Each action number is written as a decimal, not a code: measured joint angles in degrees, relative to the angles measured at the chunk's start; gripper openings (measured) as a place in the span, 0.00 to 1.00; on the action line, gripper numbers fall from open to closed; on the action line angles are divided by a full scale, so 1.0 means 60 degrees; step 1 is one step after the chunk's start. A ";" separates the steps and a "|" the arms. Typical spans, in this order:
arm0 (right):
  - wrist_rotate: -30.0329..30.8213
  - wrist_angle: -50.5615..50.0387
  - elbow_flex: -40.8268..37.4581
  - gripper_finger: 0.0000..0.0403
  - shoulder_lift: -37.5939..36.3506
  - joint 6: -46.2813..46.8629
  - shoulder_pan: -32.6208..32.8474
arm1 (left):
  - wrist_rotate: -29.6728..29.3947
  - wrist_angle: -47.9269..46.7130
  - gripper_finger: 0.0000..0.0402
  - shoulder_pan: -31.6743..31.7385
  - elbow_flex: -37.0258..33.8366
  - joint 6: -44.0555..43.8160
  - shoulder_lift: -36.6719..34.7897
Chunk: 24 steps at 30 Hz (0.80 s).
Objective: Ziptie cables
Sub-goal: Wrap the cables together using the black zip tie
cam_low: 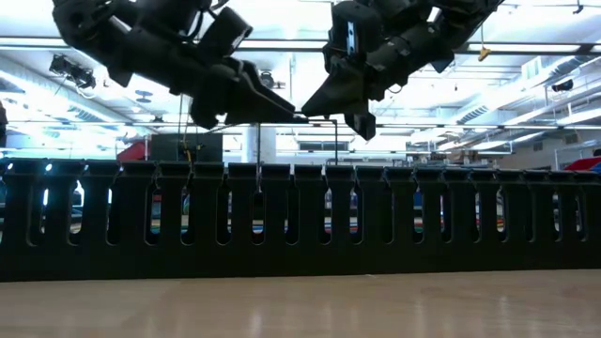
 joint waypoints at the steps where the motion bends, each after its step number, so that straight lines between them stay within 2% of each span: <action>1: 0.0000 -0.0010 0.0000 0.00 0.0000 0.0006 0.0016 | -0.0168 0.0003 0.58 -0.0035 0.0078 0.0076 0.0042; 13: -0.0027 0.0018 0.0000 0.00 0.0000 0.0013 0.0022 | -0.0515 -0.0425 0.50 -0.0269 0.0214 0.0460 0.0081; 24: -0.0058 0.0082 0.0000 0.00 0.0000 0.0375 0.0022 | -0.1108 -0.0499 0.49 -0.0265 0.0214 0.0489 0.0081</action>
